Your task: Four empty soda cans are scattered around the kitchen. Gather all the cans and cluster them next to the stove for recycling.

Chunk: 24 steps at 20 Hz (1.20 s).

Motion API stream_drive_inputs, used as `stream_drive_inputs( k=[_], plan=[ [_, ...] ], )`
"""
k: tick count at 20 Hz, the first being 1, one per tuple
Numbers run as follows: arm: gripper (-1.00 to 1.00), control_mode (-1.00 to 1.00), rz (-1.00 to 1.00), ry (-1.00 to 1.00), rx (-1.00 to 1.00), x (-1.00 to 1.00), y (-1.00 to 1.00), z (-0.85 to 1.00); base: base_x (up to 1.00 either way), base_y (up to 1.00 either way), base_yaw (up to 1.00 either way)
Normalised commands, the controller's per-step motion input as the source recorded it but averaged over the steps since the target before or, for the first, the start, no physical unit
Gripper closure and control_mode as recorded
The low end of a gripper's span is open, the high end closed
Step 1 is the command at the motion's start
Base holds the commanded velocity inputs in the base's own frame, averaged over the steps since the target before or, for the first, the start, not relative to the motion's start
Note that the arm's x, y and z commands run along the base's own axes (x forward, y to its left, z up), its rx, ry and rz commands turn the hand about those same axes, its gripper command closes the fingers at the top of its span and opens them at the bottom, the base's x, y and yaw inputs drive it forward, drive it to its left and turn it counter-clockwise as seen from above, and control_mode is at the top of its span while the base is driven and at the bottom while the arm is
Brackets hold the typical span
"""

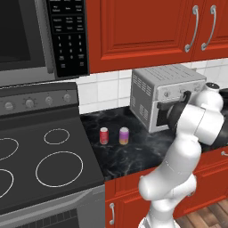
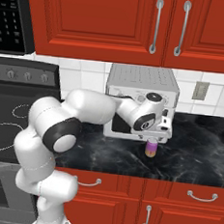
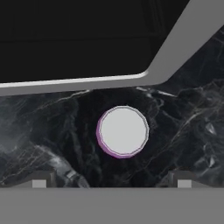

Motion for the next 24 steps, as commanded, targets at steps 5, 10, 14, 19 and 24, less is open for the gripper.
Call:
stream_drive_inputs(
  k=[5, 10, 14, 19, 24],
  plan=[
    [-1.0, -1.0, 0.03, -0.06, 0.02, 0.1, -0.02, -0.11, 0.0, 0.0, 0.0],
    [-1.0, -1.0, 0.01, -0.01, 0.0, 0.07, -0.02, -0.1, 0.0, 0.0, 0.0],
    [-1.0, -1.0, 0.0, 0.0, 0.0, 0.05, -0.05, -0.14, 0.0, 0.0, 0.0],
    [-1.0, -1.0, 0.0, 0.0, 0.0, 0.07, -0.01, -0.11, 0.0, 0.0, 0.0],
    [-1.0, -1.0, 0.0, 0.0, 0.0, 0.06, -0.01, -0.1, 0.0, 0.0, 0.0]
  ],
)
